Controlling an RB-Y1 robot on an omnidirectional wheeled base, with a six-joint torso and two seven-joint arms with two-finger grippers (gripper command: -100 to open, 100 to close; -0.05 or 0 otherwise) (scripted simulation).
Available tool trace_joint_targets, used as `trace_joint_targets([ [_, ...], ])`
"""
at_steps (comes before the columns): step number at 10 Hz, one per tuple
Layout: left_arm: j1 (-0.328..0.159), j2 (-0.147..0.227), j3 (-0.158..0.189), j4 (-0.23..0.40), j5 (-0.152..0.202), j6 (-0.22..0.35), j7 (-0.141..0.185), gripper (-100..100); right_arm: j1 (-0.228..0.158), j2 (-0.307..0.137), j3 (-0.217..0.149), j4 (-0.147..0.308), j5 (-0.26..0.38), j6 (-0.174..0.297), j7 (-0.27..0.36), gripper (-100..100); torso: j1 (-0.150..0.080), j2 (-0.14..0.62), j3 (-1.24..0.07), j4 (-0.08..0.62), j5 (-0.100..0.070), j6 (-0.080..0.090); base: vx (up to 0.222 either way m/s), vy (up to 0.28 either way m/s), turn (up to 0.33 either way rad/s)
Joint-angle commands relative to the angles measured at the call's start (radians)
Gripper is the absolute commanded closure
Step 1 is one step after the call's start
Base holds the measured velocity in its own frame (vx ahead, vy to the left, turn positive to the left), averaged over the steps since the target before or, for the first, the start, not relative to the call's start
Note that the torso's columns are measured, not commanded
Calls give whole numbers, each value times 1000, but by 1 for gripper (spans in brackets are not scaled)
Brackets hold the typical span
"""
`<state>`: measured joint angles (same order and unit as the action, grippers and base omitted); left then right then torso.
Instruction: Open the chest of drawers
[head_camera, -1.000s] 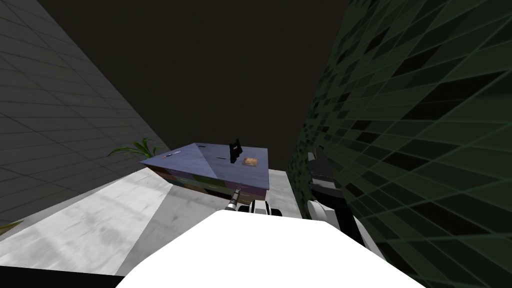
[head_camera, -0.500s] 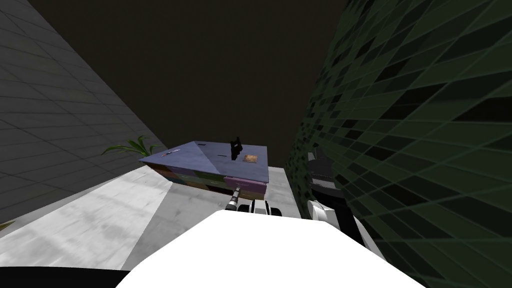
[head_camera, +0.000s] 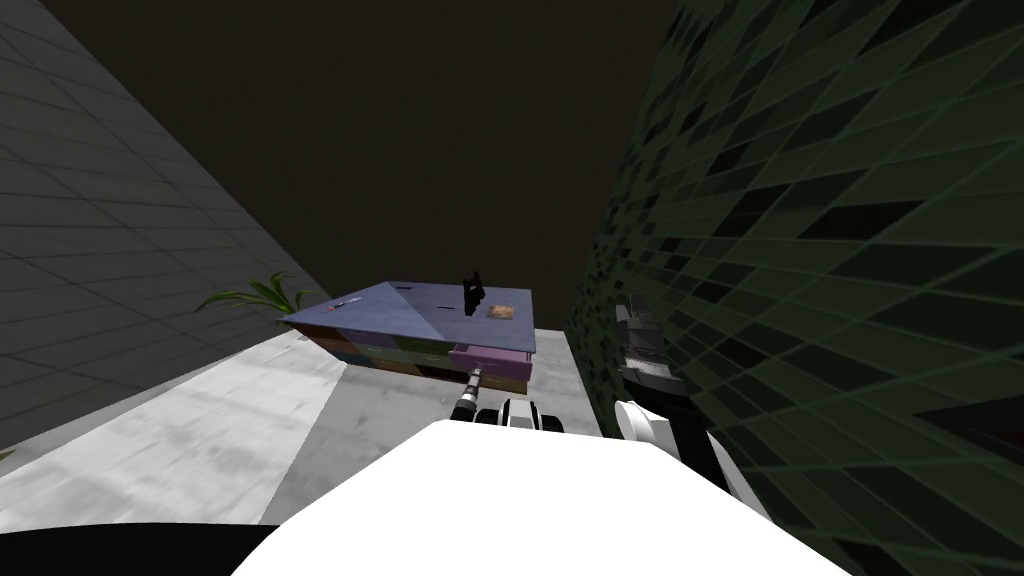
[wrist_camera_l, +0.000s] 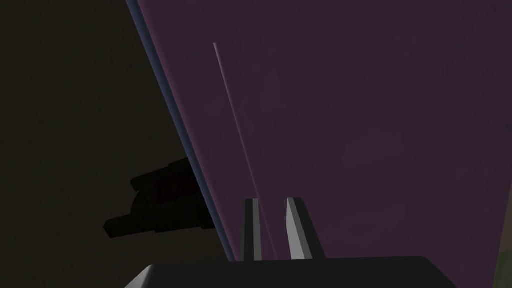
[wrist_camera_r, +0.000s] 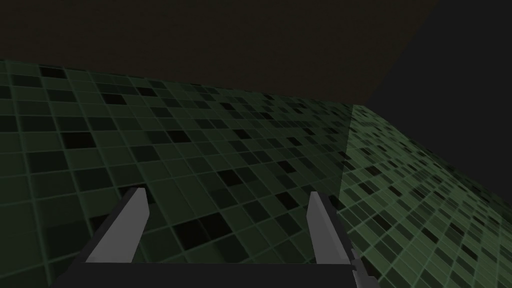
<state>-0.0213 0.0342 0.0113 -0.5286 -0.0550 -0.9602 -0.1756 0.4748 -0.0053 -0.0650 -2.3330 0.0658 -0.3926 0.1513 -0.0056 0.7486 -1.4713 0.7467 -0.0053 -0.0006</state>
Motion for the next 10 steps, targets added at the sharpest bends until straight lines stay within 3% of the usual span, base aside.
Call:
trace_joint_targets([
  [1, -52, -9, 16, 55, 12, -28, -18, 100, 0, 0, 0, 0, 0, 0, 0, 0, 0, -3, -2, -1, 0, 1, -114, 19, -47],
  [2, -74, -12, 24, 78, 18, -27, -24, 100, 0, 0, 0, 0, 0, 0, 0, 0, 0, -4, -2, -1, 1, 2, -141, 23, -66],
  [3, -50, -9, 20, 64, 15, -12, -19, 100, 0, 0, 0, 0, 0, 0, 0, 0, 0, -2, -1, 0, 1, 2, -63, 14, -16],
  [4, -57, 0, 33, 71, 45, -11, -26, 100, 0, 0, 0, 0, 0, 0, 0, 0, 0, -5, -3, -2, 1, 1, -124, 10, -225],
  [5, -57, 0, 33, 71, 45, -11, -26, 100, 0, 0, 0, 0, 0, 0, 0, 0, 1, -4, -2, -4, 3, 2, -147, 7, -134],
  [8, -78, 23, 63, 87, 118, -28, -43, 100, 0, 0, 0, 0, 0, 0, 0, 0, 2, -2, 0, -2, 2, 1, -223, -8, -281],
  [9, -78, 23, 63, 87, 118, -28, -43, 100, 0, 0, 0, 0, 0, 0, 0, 0, -2, 0, 0, -1, 1, 3, -178, -18, -96],
  [10, -87, 33, 75, 93, 147, -34, -50, 100, 0, 0, 0, 0, 0, 0, 0, 0, -2, -5, -2, -1, 0, 2, -155, -3, -182],
])
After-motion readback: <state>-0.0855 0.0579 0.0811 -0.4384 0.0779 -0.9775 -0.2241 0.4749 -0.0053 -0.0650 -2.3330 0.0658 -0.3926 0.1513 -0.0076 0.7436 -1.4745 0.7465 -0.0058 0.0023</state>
